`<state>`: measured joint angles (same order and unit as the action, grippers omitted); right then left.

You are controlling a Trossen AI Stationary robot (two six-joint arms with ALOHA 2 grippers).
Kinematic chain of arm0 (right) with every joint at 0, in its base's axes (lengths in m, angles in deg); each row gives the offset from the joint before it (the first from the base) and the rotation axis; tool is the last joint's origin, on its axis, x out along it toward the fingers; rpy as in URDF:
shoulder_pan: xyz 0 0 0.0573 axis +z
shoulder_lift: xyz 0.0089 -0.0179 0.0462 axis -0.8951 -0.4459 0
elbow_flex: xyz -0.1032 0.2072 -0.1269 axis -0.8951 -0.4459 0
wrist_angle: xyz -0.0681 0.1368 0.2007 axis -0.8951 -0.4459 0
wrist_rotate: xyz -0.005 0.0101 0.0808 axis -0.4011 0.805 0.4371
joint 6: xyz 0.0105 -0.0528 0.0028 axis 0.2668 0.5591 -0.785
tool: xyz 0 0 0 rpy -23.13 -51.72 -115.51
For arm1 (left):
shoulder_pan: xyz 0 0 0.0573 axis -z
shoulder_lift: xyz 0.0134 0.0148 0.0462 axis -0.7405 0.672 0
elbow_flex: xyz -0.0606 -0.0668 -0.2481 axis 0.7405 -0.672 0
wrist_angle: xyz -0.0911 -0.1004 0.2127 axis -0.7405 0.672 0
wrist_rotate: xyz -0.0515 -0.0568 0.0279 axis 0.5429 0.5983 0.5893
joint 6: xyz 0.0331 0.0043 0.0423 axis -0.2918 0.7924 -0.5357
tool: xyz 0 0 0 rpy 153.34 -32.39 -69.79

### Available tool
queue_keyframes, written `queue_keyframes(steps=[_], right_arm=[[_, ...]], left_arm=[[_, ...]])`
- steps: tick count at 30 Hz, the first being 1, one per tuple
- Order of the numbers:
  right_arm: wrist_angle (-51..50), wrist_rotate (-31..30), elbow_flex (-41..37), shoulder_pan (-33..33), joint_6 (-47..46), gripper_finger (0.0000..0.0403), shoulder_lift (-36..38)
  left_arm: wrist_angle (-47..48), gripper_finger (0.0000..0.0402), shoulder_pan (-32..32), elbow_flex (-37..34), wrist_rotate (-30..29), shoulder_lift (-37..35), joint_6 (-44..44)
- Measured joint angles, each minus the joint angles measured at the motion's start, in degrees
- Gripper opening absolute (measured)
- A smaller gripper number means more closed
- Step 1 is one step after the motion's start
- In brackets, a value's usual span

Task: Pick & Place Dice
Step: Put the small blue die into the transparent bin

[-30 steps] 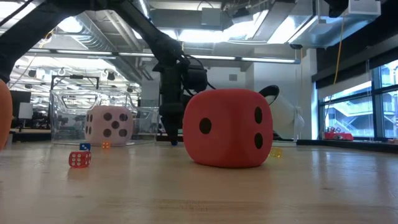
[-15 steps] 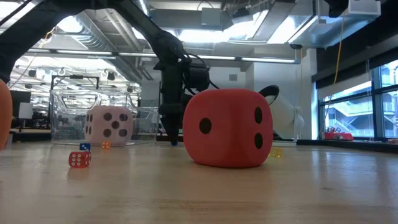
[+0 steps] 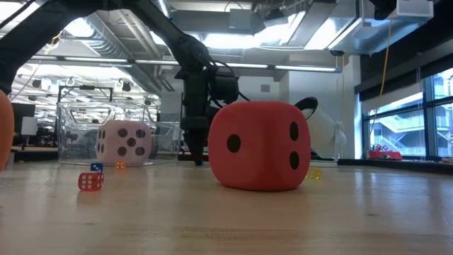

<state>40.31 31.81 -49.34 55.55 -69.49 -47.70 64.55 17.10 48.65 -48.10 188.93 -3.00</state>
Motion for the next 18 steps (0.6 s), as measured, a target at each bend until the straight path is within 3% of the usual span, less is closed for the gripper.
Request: queue_keyframes(steps=[4, 18], right_arm=[[0.0, 0.0, 0.0, 0.0, 0.0, 0.0242, 0.0], [-0.4, 0.0, 0.0, 0.0, 0.0, 0.0242, 0.0]], left_arm=[[0.0, 0.002, -0.1, 0.0, 1.5, 0.0, 1.4], [-1.8, 0.0021, 2.0, -0.1, 4.7, -4.9, 7.0]])
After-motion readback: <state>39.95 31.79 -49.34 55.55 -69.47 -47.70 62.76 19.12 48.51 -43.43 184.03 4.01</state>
